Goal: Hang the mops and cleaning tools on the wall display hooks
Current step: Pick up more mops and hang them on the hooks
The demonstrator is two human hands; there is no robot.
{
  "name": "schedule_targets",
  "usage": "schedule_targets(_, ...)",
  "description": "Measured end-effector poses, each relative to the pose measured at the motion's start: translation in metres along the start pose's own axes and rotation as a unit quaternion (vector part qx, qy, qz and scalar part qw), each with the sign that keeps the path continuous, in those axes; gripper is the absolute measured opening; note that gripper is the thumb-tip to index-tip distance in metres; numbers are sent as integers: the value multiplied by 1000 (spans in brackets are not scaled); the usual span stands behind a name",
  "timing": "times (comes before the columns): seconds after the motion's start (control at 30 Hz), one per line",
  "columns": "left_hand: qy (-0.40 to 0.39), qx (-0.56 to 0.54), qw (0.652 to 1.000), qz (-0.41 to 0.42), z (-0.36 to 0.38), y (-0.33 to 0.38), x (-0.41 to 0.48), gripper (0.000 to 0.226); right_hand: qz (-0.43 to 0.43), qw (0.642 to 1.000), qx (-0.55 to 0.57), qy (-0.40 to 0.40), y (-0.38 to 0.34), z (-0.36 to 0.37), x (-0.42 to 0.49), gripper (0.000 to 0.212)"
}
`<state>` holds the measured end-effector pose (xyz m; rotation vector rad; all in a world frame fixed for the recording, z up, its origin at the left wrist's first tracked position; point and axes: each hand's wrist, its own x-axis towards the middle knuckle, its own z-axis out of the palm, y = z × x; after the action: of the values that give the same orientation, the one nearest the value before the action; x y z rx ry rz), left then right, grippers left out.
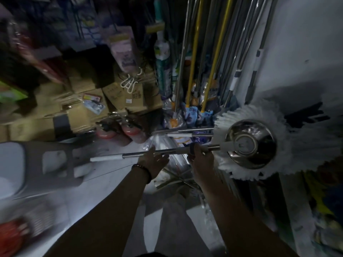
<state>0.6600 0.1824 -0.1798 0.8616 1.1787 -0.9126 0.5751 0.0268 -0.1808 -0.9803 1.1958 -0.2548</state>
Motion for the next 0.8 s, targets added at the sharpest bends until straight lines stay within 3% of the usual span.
schedule_targets(0.1,-47,4,999,5,-15,-6,-7,43,-18,999,-14,-26,0,7,-30,32)
schedule_targets(0.23,-71,-48,996,26,-26,-6,-8,47,-45,998,-29,-41,-2,9,-47,20)
schedule_targets(0.33,-6,52,995,90,-33,-1,-16,77,-45,997,-28,-56,-12,8,-57,27)
schedule_targets(0.4,-10,124,984,129,-33,1,-23,98,-31,998,-23,-57,-18,9,-62,22)
schedule_targets(0.47,-93,-34,994,49,-36,9,-48,74,6,999,-11,-50,-23,11,-65,21)
schedule_targets(0.53,-123,-91,987,55,-41,14,-58,35,32,997,17,-67,-29,10,-71,21)
schedule_targets(0.57,-126,-127,982,59,-42,18,-61,34,40,995,33,-81,-33,10,-77,22)
schedule_targets(0.63,-124,-93,978,141,-37,24,-76,40,66,991,64,-98,-39,14,-87,27)
schedule_targets(0.7,-154,-51,961,224,-32,34,-91,29,102,986,79,-103,-43,19,-96,35)
schedule_targets(0.8,-170,-28,949,265,-19,49,-115,30,142,984,13,-109,-50,24,-99,51)
